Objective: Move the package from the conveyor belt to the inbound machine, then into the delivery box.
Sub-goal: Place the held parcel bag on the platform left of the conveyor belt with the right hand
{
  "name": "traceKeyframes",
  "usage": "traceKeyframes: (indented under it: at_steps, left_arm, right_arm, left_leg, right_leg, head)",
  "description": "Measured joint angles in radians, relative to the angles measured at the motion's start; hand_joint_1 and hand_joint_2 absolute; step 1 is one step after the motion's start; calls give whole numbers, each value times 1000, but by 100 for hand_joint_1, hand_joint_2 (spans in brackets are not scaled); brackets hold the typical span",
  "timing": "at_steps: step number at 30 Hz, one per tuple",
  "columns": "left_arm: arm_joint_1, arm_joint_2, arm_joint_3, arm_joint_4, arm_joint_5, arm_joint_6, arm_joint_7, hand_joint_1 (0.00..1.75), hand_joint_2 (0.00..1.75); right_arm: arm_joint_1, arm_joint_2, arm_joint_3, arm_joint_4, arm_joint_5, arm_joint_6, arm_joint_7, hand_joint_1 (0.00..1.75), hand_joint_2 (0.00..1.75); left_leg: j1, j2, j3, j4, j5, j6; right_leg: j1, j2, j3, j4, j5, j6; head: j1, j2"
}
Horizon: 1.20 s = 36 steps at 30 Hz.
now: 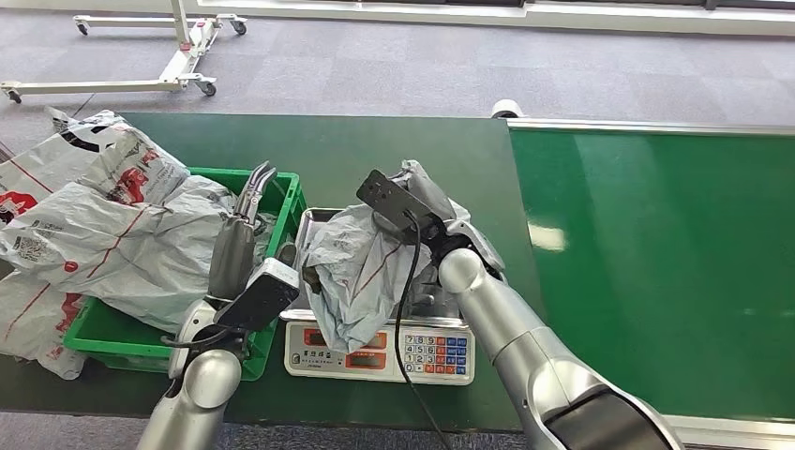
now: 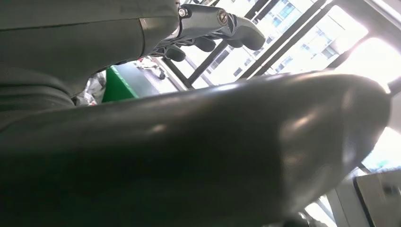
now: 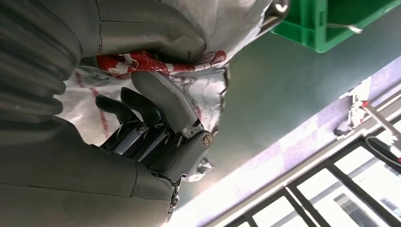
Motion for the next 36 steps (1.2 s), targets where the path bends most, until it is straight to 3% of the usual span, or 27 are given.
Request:
traceKeyframes:
  at_steps: [8,9,11,12,13,15,19,31,36]
  left_arm:
    - [-13,-10,-46,-38,-7,0,-10,0,0]
    - [-14,-10,-53,-44,-3,0,-12,0,0]
    - [-16,-8,-66,-52,8,1,-15,0,0]
    - [-18,-6,-72,-54,13,2,-15,0,0]
    - [-18,-5,-76,-55,17,3,-14,0,0]
    - [-18,-2,-78,-51,24,4,-6,0,0]
    - [-17,6,-80,-32,25,-3,12,0,0]
    - [-17,20,-83,-5,24,-20,47,0,0]
    - [-18,23,-84,-13,-67,-3,85,0,0]
  right_arm:
    - [-125,29,240,-11,-217,9,74,175,175]
    - [-138,30,276,-14,-244,6,80,141,175]
    - [-160,32,338,-17,-285,-2,102,54,175]
    - [-170,32,365,-18,-300,-6,122,10,131]
    - [-177,33,390,-17,-311,-8,149,0,87]
    - [-187,33,433,-6,-322,-5,212,0,0]
    - [-202,32,482,46,-322,24,251,0,0]
    - [-225,23,488,74,-192,63,348,0,0]
    - [-203,-11,481,7,-88,-10,385,0,0]
  left_leg:
    - [0,0,0,0,0,0]
    - [0,0,0,0,0,0]
    - [0,0,0,0,0,0]
    - [0,0,0,0,0,0]
    - [0,0,0,0,0,0]
    - [0,0,0,0,0,0]
    - [0,0,0,0,1,-1]
    - [0,3,0,0,1,-1]
    - [0,3,0,0,1,-1]
  right_leg:
    - [1,0,0,0,0,0]
    - [1,0,0,0,0,0]
    - [1,0,0,0,0,0]
    - [1,0,0,0,0,0]
    - [1,0,0,0,0,-1]
    - [1,0,0,0,0,-1]
    - [0,0,-1,0,0,-1]
    - [1,3,-3,0,1,-2]
    - [2,3,-3,0,2,-2]
  head:
    - [0,0]
    - [0,0]
    - [0,0]
    - [0,0]
    - [0,0]
    - [0,0]
    - [0,0]
    - [0,0]
    - [0,0]
